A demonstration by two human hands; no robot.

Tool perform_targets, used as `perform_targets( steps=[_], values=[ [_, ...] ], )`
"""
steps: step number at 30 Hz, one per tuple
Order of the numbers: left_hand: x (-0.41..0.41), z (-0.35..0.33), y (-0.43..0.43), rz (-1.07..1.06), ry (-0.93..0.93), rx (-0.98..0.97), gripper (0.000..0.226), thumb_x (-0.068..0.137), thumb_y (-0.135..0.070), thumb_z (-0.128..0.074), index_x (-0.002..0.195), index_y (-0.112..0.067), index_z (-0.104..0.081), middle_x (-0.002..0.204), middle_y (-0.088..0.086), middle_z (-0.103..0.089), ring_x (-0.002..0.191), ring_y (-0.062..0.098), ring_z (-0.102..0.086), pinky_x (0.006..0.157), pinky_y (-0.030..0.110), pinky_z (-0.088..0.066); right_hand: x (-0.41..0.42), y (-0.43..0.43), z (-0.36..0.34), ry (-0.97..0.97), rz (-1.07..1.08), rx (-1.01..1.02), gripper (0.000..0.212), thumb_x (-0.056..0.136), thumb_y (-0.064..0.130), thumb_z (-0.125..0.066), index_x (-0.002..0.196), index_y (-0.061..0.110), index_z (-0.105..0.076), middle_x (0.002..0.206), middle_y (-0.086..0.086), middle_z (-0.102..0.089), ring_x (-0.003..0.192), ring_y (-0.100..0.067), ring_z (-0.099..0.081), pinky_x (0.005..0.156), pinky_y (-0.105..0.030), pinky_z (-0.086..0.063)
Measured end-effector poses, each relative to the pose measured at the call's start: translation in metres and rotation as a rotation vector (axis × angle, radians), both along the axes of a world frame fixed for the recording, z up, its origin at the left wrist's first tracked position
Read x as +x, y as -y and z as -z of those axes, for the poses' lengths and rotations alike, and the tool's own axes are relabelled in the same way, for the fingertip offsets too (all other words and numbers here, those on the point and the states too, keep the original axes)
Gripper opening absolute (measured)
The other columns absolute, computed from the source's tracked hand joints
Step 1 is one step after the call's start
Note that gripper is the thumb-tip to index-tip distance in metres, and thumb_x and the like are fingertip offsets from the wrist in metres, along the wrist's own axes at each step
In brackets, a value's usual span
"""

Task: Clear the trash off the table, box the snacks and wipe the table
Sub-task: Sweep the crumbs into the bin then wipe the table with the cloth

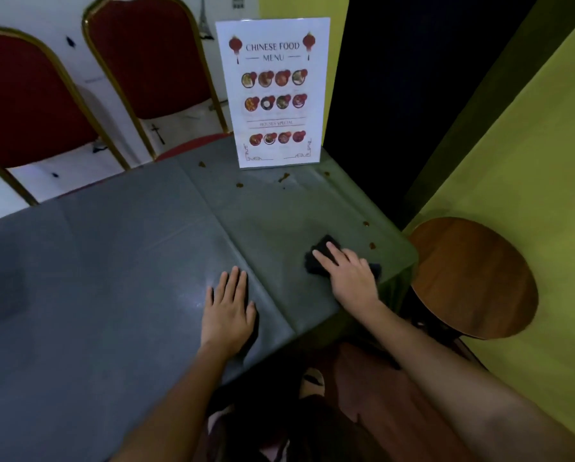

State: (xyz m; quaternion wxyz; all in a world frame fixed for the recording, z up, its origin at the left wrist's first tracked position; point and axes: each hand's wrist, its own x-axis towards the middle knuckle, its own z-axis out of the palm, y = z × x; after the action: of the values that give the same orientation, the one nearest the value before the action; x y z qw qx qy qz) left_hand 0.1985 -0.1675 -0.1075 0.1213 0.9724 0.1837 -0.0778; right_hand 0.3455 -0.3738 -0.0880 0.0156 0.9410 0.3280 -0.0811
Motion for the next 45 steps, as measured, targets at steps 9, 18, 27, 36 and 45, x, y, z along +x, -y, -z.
perform_targets(
  steps=[9, 18, 27, 36, 45],
  values=[
    [0.024, -0.009, 0.030, -0.097, -0.002, -0.004, 0.082, 0.081, -0.055, -0.003, 0.150, -0.014, -0.019, 0.158, 0.007, -0.015, 0.147, 0.027, -0.011, 0.116, 0.050, -0.008, 0.017, 0.059, 0.005, 0.047, -0.520, -0.054, 0.078, 0.065, 0.008, -0.073, 0.134, 0.037, -0.051, 0.139, 0.000, -0.053, 0.111, -0.024, -0.062, 0.074, -0.031, -0.052],
    [0.029, -0.012, 0.039, -0.105, -0.081, 0.000, 0.060, 0.098, -0.045, -0.019, 0.152, -0.022, -0.005, 0.160, 0.003, 0.002, 0.147, 0.023, 0.005, 0.118, 0.046, 0.000, 0.025, 0.010, 0.004, 0.023, -0.099, 0.113, 0.061, 0.086, 0.009, -0.051, 0.141, 0.033, -0.042, 0.150, -0.003, -0.040, 0.123, -0.032, -0.048, 0.090, -0.041, -0.044],
    [0.053, -0.004, 0.060, 0.003, -0.083, -0.027, 0.063, 0.097, -0.045, -0.009, 0.152, -0.015, 0.001, 0.160, 0.006, 0.008, 0.147, 0.024, 0.010, 0.118, 0.046, 0.001, 0.059, 0.093, 0.007, 0.062, -0.309, -0.036, 0.074, 0.075, 0.005, -0.063, 0.139, 0.038, -0.043, 0.146, 0.000, -0.046, 0.119, -0.028, -0.056, 0.079, -0.036, -0.048],
    [0.066, -0.005, 0.045, 0.036, -0.004, -0.038, 0.073, 0.089, -0.051, -0.004, 0.152, -0.015, -0.008, 0.160, 0.006, 0.002, 0.147, 0.022, 0.006, 0.118, 0.043, 0.003, 0.032, 0.036, 0.013, 0.013, 0.072, 0.135, 0.063, 0.082, 0.008, -0.059, 0.139, 0.031, -0.046, 0.146, -0.006, -0.044, 0.118, -0.035, -0.052, 0.083, -0.044, -0.048],
    [0.118, -0.010, 0.006, 0.042, -0.069, -0.051, 0.063, 0.100, -0.046, -0.017, 0.151, -0.017, 0.004, 0.159, 0.005, 0.011, 0.146, 0.023, 0.013, 0.116, 0.043, 0.008, 0.096, 0.076, 0.002, 0.029, 0.173, 0.029, 0.064, 0.088, 0.007, -0.048, 0.144, 0.037, -0.035, 0.151, -0.002, -0.037, 0.125, -0.030, -0.046, 0.092, -0.041, -0.041]
  ],
)
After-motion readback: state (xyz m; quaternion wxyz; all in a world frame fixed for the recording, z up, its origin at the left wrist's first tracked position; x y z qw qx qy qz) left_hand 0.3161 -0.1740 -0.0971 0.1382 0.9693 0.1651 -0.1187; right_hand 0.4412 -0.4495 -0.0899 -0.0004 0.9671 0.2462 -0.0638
